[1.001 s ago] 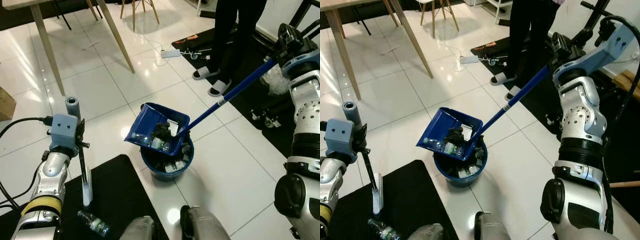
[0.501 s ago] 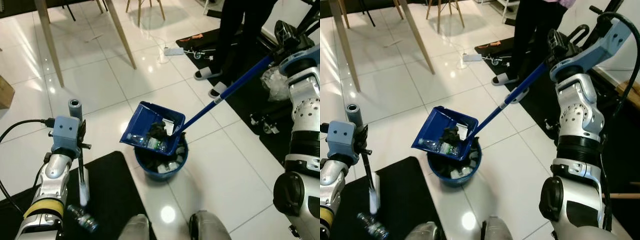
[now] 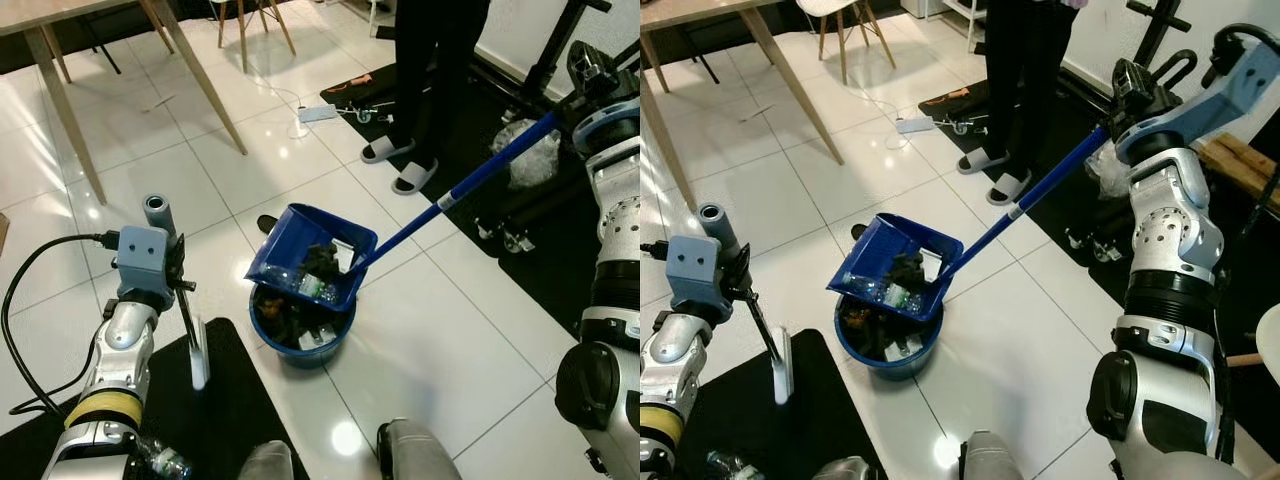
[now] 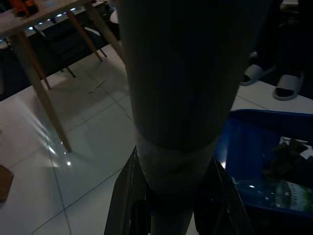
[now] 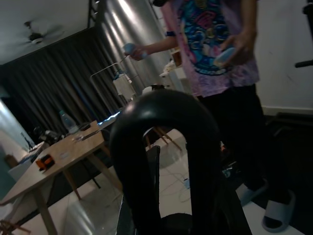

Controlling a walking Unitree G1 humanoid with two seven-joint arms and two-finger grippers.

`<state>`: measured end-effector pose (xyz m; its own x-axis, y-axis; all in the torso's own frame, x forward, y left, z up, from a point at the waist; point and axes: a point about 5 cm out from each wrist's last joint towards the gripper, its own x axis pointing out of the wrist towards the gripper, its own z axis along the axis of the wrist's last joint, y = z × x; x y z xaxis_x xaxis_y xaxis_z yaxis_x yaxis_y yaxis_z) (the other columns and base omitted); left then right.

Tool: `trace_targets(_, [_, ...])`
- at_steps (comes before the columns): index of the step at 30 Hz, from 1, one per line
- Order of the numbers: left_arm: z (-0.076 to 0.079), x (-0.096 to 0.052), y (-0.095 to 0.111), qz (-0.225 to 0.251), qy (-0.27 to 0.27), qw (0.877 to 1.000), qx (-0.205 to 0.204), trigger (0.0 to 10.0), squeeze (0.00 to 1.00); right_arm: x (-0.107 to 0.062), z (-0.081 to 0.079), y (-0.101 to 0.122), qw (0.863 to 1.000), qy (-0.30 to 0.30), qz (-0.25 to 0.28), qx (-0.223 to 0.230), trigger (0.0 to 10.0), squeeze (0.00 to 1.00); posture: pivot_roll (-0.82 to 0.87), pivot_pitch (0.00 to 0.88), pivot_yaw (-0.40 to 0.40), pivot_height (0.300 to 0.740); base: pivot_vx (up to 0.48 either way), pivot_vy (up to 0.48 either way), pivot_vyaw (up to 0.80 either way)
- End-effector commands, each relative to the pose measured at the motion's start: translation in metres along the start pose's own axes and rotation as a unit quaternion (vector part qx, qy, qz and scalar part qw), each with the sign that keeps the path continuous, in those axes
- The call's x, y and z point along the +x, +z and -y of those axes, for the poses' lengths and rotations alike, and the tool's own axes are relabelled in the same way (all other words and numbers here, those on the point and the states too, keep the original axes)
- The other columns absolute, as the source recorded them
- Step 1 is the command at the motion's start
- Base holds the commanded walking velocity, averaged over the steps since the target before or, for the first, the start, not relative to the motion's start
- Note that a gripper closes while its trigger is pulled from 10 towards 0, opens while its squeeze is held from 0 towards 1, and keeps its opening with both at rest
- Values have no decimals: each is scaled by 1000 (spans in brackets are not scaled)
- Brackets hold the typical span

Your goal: Sweep floor

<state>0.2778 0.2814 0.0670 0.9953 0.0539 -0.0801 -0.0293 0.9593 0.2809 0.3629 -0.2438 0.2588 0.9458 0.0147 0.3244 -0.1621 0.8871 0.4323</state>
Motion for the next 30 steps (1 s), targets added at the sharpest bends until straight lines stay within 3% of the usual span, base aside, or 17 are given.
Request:
trace_targets(1, [0, 0, 2, 4, 5, 1000, 8, 10000, 0, 4, -5, 14, 999, 17, 28, -19, 10000, 0, 31, 0, 9, 740, 0, 0, 0])
trace_targets(10, [1, -1, 0, 3, 14, 1000, 3, 10000, 0, 8, -10, 16, 996, 41, 18, -70, 10000, 0, 26, 0, 5, 740, 0, 0, 0])
trace_targets(18, [0, -1, -1, 0, 40, 999, -3, 10000, 0, 15, -3, 27, 991, 31, 39, -122, 10000, 0, 27, 0, -3, 740, 0, 0, 0])
trace_targets(30, [-1, -2, -3, -7, 77, 997, -23, 10000, 0, 26, -2, 38, 986, 34, 56, -156, 10000, 0, 29, 0, -1, 740, 0, 0, 0])
